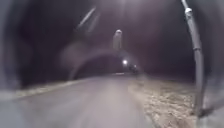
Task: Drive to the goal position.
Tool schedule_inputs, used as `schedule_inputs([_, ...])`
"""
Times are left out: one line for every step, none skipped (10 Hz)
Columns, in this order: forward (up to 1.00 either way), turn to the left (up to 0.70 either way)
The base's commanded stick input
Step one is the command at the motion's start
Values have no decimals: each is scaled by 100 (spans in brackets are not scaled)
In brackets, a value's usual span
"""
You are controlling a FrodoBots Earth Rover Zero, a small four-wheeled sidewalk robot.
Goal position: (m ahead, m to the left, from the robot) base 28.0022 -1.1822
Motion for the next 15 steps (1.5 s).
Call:
schedule_inputs([85, 0])
schedule_inputs([85, 0])
schedule_inputs([85, 0])
schedule_inputs([85, 0])
schedule_inputs([85, 0])
schedule_inputs([85, 0])
schedule_inputs([85, 0])
schedule_inputs([85, 0])
schedule_inputs([85, 0])
schedule_inputs([85, 0])
schedule_inputs([85, 0])
schedule_inputs([85, 0])
schedule_inputs([85, 0])
schedule_inputs([85, 0])
schedule_inputs([85, 0])
